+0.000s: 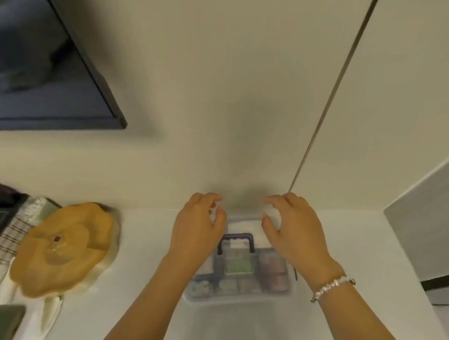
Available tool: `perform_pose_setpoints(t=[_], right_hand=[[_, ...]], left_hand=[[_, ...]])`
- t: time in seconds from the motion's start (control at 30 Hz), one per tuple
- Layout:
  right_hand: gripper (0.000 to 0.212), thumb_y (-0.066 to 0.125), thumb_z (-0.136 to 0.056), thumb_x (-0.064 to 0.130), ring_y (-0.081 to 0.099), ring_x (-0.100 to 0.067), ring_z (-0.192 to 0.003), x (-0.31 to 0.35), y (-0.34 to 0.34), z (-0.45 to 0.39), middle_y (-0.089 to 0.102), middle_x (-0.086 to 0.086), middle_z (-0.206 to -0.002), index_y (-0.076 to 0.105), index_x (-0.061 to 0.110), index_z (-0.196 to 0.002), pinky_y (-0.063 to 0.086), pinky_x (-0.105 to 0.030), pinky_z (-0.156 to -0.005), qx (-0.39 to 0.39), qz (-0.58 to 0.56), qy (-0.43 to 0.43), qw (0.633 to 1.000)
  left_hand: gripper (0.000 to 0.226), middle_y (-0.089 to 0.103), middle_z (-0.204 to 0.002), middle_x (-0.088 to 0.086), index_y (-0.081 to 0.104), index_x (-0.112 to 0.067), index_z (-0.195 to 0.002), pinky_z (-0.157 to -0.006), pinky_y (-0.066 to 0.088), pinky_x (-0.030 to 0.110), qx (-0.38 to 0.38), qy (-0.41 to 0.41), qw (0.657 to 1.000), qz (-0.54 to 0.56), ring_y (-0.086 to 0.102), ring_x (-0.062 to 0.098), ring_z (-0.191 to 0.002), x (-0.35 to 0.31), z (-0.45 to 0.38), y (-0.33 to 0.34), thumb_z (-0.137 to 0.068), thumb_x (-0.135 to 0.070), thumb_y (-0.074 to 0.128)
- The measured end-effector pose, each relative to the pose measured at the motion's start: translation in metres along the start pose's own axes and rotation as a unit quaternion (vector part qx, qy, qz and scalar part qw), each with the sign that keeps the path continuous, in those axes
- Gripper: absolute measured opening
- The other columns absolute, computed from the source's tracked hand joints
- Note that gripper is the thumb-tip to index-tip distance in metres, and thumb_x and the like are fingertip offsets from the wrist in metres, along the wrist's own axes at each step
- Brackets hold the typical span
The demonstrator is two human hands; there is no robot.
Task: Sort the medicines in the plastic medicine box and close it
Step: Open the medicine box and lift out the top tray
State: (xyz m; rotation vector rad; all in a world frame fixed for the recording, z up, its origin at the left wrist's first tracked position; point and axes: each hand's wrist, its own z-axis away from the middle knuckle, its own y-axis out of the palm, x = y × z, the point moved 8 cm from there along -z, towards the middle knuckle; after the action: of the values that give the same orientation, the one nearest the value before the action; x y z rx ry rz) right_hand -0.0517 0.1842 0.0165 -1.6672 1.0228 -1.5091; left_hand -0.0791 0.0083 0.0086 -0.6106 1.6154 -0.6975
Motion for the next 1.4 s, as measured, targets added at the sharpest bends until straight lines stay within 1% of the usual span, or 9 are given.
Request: perform_pose_setpoints(t=[0.13, 0.37, 0.63, 0.8, 0.9, 0.97, 1.07, 1.23, 1.4], right_hand=[[0.037, 0.05, -0.088, 0.034, 0.048, -0.021, -0.106, -0.021, 0.037, 0.016, 0.056, -0.002, -0.118, 0.054, 0.021, -0.123, 0.037, -0.03, -0.09, -0.011, 0.021, 0.003, 1.0], [0.047, 0.051, -0.086, 0.037, 0.045, -0.026, -0.113, -0.05, 0.061, 0.056, 0.049, -0.005, -0.13, 0.046, 0.023, -0.131, 0.041, -0.034, -0.089, -0.034, 0.037, 0.046, 0.998], [0.055, 0.051, -0.09, 0.024, 0.05, -0.02, -0.116, -0.061, 0.074, 0.1, 0.05, -0.004, -0.129, 0.032, 0.018, -0.141, 0.038, -0.02, -0.085, 0.013, -0.191, 0.057, 0.98], [0.052, 0.056, -0.087, 0.019, 0.053, -0.015, -0.097, -0.06, 0.07, 0.099, 0.056, -0.004, -0.112, 0.041, 0.014, -0.137, 0.035, -0.004, -0.066, -0.023, -0.23, 0.036, 0.972], [0.039, 0.064, -0.081, 0.024, 0.054, -0.011, -0.092, -0.069, 0.071, 0.095, 0.055, 0.003, -0.107, 0.055, 0.022, -0.119, 0.041, -0.007, -0.067, -0.056, -0.256, 0.043, 0.964], [0.05, 0.066, -0.08, 0.029, 0.053, -0.012, -0.097, -0.08, 0.075, 0.09, 0.052, 0.002, -0.112, 0.05, 0.025, -0.127, 0.047, -0.018, -0.076, -0.063, -0.283, 0.065, 0.955], [0.047, 0.064, -0.082, 0.037, 0.051, -0.016, -0.102, -0.097, 0.081, 0.082, 0.049, 0.006, -0.105, 0.051, 0.026, -0.126, 0.049, -0.032, -0.088, -0.078, -0.312, 0.11, 0.94], [0.035, 0.061, -0.083, 0.038, 0.062, -0.013, -0.087, -0.116, 0.09, 0.07, 0.066, 0.004, -0.097, 0.063, 0.02, -0.112, 0.054, -0.034, -0.079, -0.122, -0.405, 0.199, 0.884], [0.016, 0.06, -0.084, 0.03, 0.062, -0.019, -0.066, -0.122, 0.084, 0.061, 0.071, -0.004, -0.086, 0.068, 0.016, -0.084, 0.05, -0.029, -0.055, -0.14, -0.412, 0.221, 0.873]], left_hand=[[0.028, 0.057, -0.112, 0.003, 0.058, -0.019, -0.118, -0.076, 0.034, 0.011, -0.028, 0.01, 0.999, -0.017, 0.054, 0.011, -0.095, 0.027, 0.015, 0.023, -0.092, -0.023, 0.048], [0.039, 0.044, -0.138, 0.012, 0.051, -0.015, -0.129, -0.105, 0.031, 0.039, -0.047, -0.026, 0.993, -0.101, 0.037, 0.029, -0.128, 0.055, 0.054, 0.042, -0.091, -0.026, 0.047], [0.067, 0.016, -0.155, 0.015, 0.012, -0.009, -0.147, -0.117, 0.017, 0.039, -0.013, -0.066, 0.997, 0.041, 0.016, 0.028, -0.143, 0.077, 0.105, 0.05, -0.093, -0.028, 0.048], [0.069, 0.023, -0.153, 0.015, 0.016, -0.008, -0.146, -0.115, 0.023, 0.044, -0.028, -0.094, 0.99, 0.103, 0.023, 0.03, -0.14, 0.083, 0.102, 0.05, -0.091, -0.026, 0.053], [0.068, 0.027, -0.152, 0.014, 0.02, -0.009, -0.146, -0.114, 0.026, 0.045, -0.037, -0.099, 0.987, 0.124, 0.027, 0.029, -0.139, 0.093, 0.091, 0.053, -0.09, -0.028, 0.054], [0.064, 0.036, -0.146, 0.013, 0.031, -0.008, -0.142, -0.111, 0.031, 0.043, -0.067, -0.1, 0.982, 0.144, 0.037, 0.03, -0.132, 0.101, 0.083, 0.052, -0.087, -0.027, 0.058], [0.048, 0.046, -0.128, 0.008, 0.046, -0.009, -0.128, -0.095, 0.04, 0.032, -0.143, -0.133, 0.961, 0.193, 0.05, 0.023, -0.106, 0.114, 0.079, 0.047, -0.086, -0.026, 0.061], [0.013, 0.059, -0.082, 0.002, 0.056, -0.011, -0.085, -0.068, 0.048, 0.032, -0.196, -0.219, 0.908, 0.297, 0.055, 0.024, -0.08, 0.142, 0.068, 0.038, -0.085, -0.023, 0.059], [0.015, 0.07, -0.094, 0.003, 0.071, -0.013, -0.09, -0.071, 0.054, 0.03, -0.179, -0.223, 0.901, 0.328, 0.064, 0.018, -0.078, 0.153, 0.066, 0.032, -0.079, -0.023, 0.07]])
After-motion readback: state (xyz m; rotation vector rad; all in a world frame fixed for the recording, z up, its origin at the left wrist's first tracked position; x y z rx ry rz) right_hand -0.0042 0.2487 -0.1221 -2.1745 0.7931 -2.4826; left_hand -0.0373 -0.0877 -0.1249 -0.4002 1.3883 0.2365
